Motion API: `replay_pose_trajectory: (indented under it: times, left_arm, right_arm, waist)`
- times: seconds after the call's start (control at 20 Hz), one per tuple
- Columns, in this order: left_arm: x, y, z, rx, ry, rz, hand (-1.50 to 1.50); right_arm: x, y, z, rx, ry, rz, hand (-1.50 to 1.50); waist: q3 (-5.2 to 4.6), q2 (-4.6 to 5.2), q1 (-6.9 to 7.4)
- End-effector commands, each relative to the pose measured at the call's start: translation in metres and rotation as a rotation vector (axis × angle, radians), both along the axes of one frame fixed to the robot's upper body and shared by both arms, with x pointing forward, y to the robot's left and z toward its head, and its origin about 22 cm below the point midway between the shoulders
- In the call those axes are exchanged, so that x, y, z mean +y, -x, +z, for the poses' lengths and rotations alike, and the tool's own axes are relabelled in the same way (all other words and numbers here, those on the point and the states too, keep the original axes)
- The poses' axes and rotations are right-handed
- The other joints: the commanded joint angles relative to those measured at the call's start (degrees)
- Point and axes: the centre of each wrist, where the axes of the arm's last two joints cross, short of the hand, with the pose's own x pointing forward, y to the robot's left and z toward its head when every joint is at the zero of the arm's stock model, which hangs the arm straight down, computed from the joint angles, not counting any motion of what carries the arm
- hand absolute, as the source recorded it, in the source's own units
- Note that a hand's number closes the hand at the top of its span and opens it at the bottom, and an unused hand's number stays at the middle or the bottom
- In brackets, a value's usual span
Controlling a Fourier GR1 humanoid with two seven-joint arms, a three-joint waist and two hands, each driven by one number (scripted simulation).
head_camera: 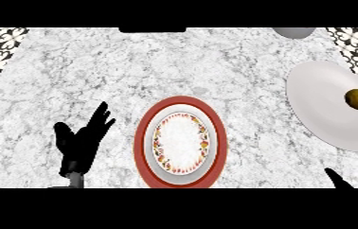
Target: Pick the lemon from the plate and place it in the plate
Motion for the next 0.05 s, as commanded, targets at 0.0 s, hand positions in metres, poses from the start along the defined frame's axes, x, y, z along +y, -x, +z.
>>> replay_pose_trajectory:
  times: [0.0]
  left_arm:
    - [0.0151,0.0129,-0.0077,0.047,-0.021,0.012,0.0]
  right_arm:
    - [0.0342,0.0155,-0.0084,0.028,-0.004,-0.009,-1.5]
  waist:
    - [-0.18,0.28,0.03]
